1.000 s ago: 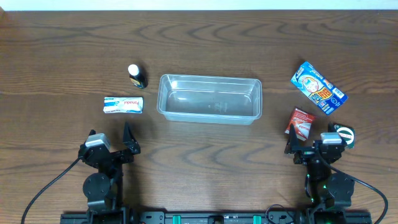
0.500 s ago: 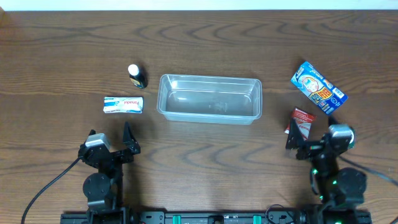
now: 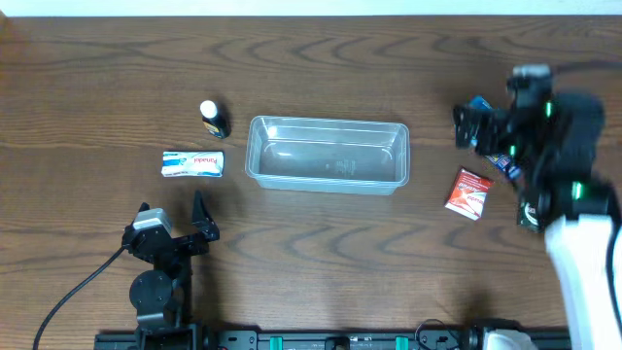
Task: Pack container
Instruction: 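Reach right gripper to the blue Kool Fever box and grasp it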
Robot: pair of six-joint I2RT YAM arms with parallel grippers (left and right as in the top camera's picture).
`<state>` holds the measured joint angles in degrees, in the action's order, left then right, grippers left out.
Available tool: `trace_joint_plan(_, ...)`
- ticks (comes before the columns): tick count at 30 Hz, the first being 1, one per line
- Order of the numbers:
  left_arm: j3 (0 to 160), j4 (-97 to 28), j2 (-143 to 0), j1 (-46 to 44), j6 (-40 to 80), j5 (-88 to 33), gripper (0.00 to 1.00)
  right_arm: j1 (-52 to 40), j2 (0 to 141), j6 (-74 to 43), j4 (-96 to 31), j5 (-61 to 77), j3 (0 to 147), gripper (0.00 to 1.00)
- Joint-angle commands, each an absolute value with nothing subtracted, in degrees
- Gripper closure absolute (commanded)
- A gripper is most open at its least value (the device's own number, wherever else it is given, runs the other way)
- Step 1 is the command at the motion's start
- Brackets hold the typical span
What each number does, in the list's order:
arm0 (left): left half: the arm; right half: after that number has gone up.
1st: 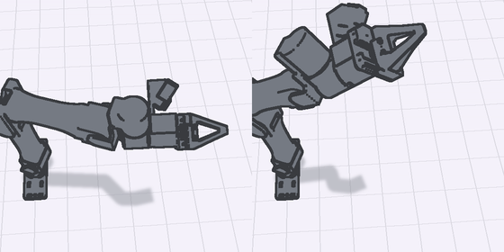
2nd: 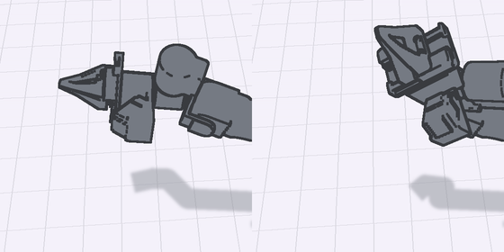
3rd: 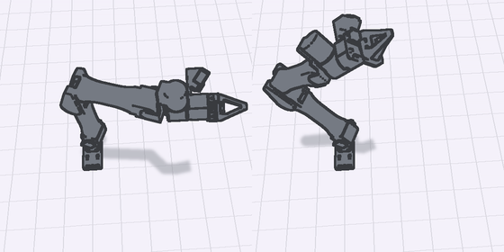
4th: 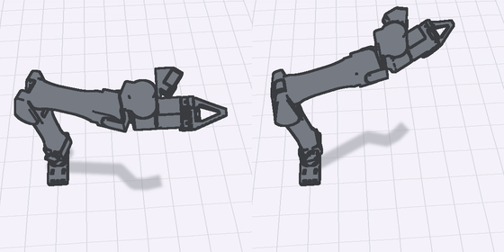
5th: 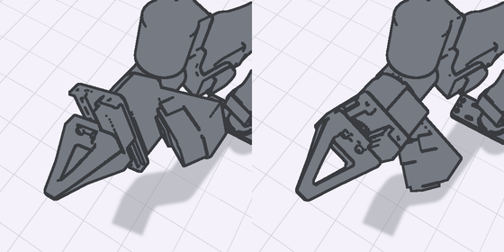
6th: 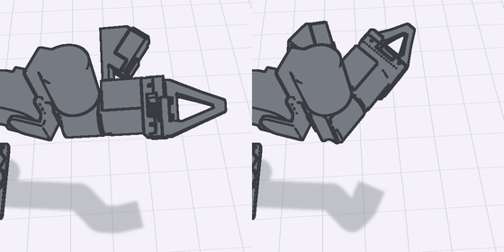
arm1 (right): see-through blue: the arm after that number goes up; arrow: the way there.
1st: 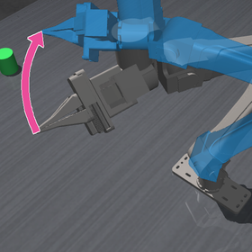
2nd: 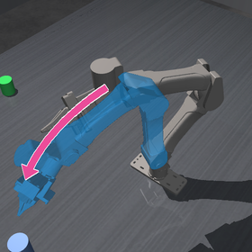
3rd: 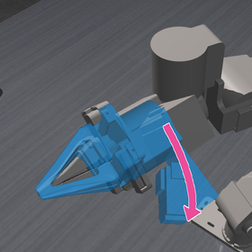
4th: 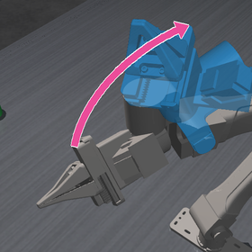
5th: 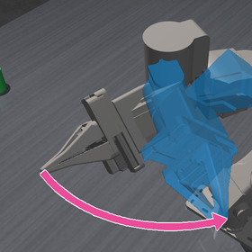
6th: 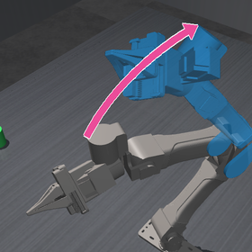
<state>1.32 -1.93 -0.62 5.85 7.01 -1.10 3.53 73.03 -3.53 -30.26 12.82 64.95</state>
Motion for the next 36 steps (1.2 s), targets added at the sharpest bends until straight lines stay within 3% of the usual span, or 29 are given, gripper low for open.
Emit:
trace_joint_plan(1,0.2,-4.0,-0.2,6.1,6.0,-0.4,0.02,5.2,80.6,-0.8,-32.7,14.7,70.7,0.01)
trace_joint_plan(6,0.2,-4.0,-0.2,6.1,6.0,-0.4,0.02,7.0,86.1,2.6,-33.8,13.5,70.9,0.01)
trace_joint_plan(13,0.2,-4.0,-0.2,6.1,6.0,-0.4,0.02,10.2,88.3,18.3,-35.5,12.5,70.8,0.01)
trace_joint_plan(26,0.2,-4.0,-0.2,6.1,6.0,-0.4,0.02,13.6,96.8,23.2,-33.7,12.0,70.8,0.01)
trace_joint_plan(33,0.2,-4.0,-0.2,6.1,6.0,-0.4,0.02,14.3,101.4,23.2,-33.8,12.0,70.8,0.19)
trace_joint_plan(34,0.2,-4.0,-0.2,6.1,6.0,-0.4,0.02,14.3,101.8,23.2,-33.8,12.0,70.8,0.24)
trace_joint_plan(36,0.2,-4.0,-0.2,6.1,6.0,-0.4,0.02,14.3,102.7,23.2,-33.9,12.0,70.8,0.48)
